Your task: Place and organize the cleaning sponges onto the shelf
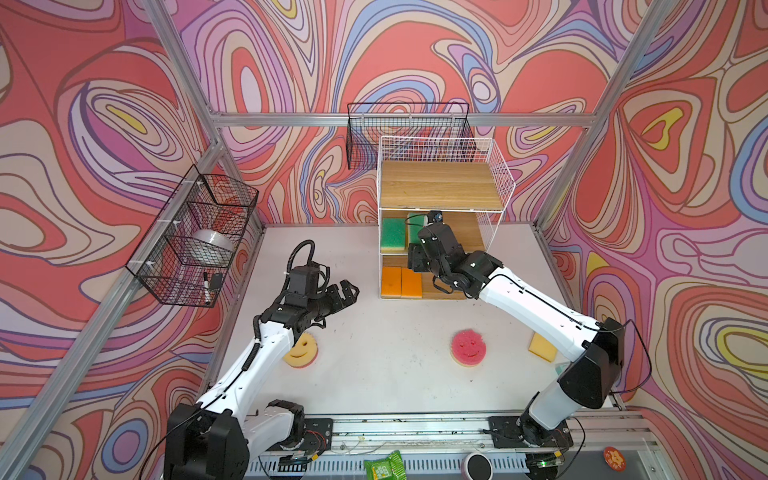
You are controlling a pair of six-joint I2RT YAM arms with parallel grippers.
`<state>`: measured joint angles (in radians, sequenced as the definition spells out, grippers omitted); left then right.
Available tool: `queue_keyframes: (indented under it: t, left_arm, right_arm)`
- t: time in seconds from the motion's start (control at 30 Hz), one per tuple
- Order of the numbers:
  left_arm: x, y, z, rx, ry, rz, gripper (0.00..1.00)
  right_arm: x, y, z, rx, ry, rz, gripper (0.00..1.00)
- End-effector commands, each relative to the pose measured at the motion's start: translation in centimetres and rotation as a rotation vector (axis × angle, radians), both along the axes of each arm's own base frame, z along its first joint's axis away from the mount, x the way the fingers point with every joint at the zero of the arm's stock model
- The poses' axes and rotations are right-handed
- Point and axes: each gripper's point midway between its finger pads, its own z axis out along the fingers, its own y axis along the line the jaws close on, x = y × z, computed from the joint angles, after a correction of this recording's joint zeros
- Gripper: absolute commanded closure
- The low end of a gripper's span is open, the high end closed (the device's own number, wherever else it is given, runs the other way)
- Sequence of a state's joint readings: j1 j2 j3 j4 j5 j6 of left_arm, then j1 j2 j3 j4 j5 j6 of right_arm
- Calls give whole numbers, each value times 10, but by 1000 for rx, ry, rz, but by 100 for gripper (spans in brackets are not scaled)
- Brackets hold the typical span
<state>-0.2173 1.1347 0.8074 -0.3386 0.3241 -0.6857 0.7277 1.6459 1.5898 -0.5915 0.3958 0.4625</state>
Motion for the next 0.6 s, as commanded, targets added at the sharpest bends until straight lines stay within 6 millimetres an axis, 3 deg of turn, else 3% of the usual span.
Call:
queue_keyframes:
  t: [0.0,0.57]
  left_arm:
    - [-1,-1,-1,-6,-6,2,0]
    - [-1,-2,-3,-5,0,1,0]
  right_arm:
    - [10,0,7,11,-24,-16,25]
    - [11,3,5,18,-20,-8,19]
